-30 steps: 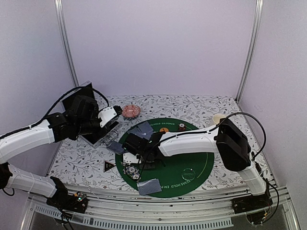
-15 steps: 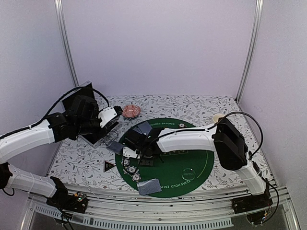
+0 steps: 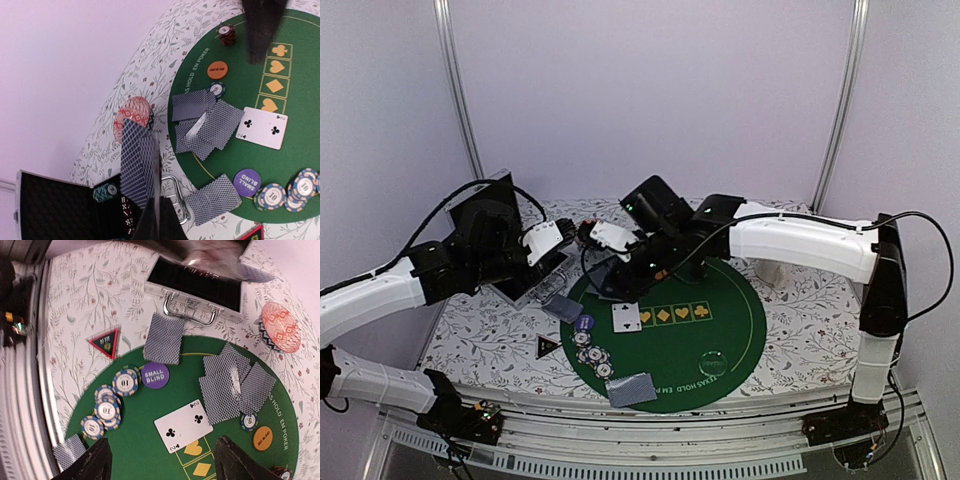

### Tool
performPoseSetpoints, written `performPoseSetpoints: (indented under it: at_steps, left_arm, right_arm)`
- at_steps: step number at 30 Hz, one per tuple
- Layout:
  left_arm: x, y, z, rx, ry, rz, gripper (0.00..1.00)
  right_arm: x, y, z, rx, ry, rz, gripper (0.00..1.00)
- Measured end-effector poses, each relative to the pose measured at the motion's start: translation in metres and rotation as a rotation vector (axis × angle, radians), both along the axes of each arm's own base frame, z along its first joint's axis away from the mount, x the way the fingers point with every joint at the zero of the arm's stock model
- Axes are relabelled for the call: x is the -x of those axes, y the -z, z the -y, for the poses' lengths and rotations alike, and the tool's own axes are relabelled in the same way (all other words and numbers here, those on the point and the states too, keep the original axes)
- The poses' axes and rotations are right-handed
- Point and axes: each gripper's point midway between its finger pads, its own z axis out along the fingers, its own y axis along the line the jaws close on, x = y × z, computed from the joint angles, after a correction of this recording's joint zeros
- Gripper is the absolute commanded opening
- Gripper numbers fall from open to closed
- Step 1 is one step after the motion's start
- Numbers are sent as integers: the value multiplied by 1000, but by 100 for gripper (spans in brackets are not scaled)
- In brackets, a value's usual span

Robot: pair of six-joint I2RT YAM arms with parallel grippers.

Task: Distribute texas hold em gaming equipment
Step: Flop the poker card in the community card area, then pass from the left arm to the right

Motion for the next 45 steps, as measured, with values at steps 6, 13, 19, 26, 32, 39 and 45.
performPoseSetpoints:
  at_steps: [6,13,19,26,32,39,45]
  left_arm:
    - [42,-11,32,-53,228,141,0]
    - [38,-8,48,-201,275,366,0]
    - [31,-39,63,-251,251,622,0]
    - [32,-53,79,-269,249,743,0]
    - [31,-56,83,-278,247,776,0]
    - [31,-56,83,-275,248,777,0]
    - [31,-54,83,-280,251,769,0]
  right_arm:
    - [-46,-82,42,-429,239,-220,75]
    - [-52,-101,69,-752,422,-537,76]
    - [-34,-104,52,-857,393,-727,83]
    - [-34,-98,30,-888,332,-823,76]
    - [-37,-82,14,-862,310,-888,57]
    - [-38,-89,1,-879,264,-913,36]
    - [-35,-94,-1,-884,237,-919,2]
